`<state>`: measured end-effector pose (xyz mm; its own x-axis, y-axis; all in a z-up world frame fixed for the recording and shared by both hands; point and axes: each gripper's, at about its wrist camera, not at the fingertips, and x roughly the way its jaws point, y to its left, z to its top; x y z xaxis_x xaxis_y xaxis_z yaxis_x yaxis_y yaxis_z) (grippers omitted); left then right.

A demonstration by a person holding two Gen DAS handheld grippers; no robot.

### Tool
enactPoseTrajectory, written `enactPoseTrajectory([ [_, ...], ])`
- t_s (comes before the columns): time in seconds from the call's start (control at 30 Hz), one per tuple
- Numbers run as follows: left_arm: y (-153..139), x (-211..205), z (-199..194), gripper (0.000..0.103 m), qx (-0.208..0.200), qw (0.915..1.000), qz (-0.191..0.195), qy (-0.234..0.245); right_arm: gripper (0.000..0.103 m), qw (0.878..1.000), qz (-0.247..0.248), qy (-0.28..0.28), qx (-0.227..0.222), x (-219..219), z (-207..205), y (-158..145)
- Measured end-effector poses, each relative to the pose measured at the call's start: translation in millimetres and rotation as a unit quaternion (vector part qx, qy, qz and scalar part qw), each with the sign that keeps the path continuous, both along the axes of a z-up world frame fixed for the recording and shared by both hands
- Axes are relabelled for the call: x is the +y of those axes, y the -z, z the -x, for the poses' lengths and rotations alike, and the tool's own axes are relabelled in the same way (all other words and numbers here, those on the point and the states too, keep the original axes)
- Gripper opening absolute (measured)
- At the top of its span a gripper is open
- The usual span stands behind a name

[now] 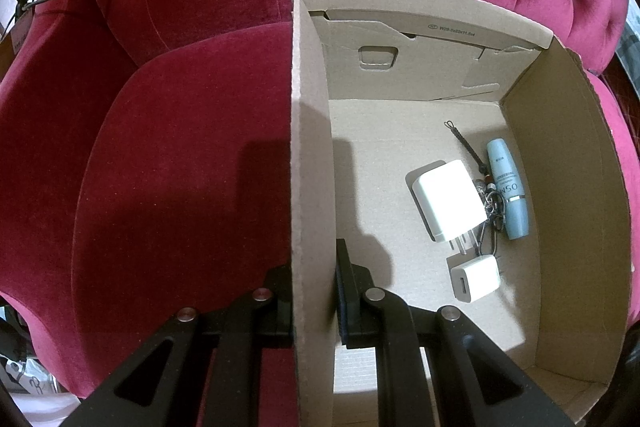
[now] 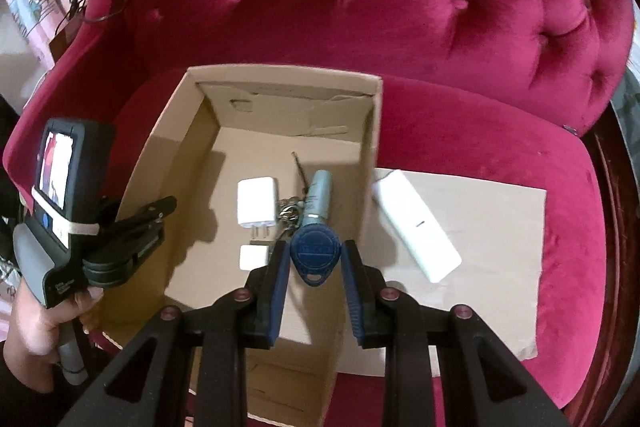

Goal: Organize rigid objects
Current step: 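Lift the blue tag with the right gripper and carry it into the box, then lower the blue tag beside the charger cube and open the right gripper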

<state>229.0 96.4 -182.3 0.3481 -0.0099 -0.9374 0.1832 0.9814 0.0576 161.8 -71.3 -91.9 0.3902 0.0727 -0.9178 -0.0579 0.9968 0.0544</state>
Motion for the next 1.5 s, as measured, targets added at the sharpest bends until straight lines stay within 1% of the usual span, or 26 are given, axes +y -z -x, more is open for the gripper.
enactPoseTrajectory([
  [0.23, 0, 1, -1, 0.014, 0.000, 1.0000, 0.000, 0.000, 0.027, 1.000, 0.001, -0.024, 0.010, 28, -7, 18],
  [0.47, 0, 1, -1, 0.015, 0.000, 1.0000, 0.000, 0.000, 0.027, 0.999, 0.000, -0.044, 0.021, 46, -9, 41],
  [0.83, 0, 1, -1, 0.015, 0.000, 1.0000, 0.001, 0.000, 0.027, 0.998, 0.005, -0.051, 0.036, 61, -9, 72],
  [1.17, 1, 0, -1, 0.015, 0.000, 1.0000, 0.001, 0.001, 0.028, 0.998, -0.004, -0.039, 0.042, 57, -8, 85],
  [1.43, 2, -1, -2, 0.015, 0.001, 1.0000, 0.001, 0.000, 0.028, 0.999, -0.009, -0.037, 0.037, 55, -8, 83],
  [1.5, 2, -1, -1, 0.015, 0.000, 1.0000, 0.000, 0.000, 0.030, 0.999, -0.013, -0.036, 0.037, 55, -8, 82],
])
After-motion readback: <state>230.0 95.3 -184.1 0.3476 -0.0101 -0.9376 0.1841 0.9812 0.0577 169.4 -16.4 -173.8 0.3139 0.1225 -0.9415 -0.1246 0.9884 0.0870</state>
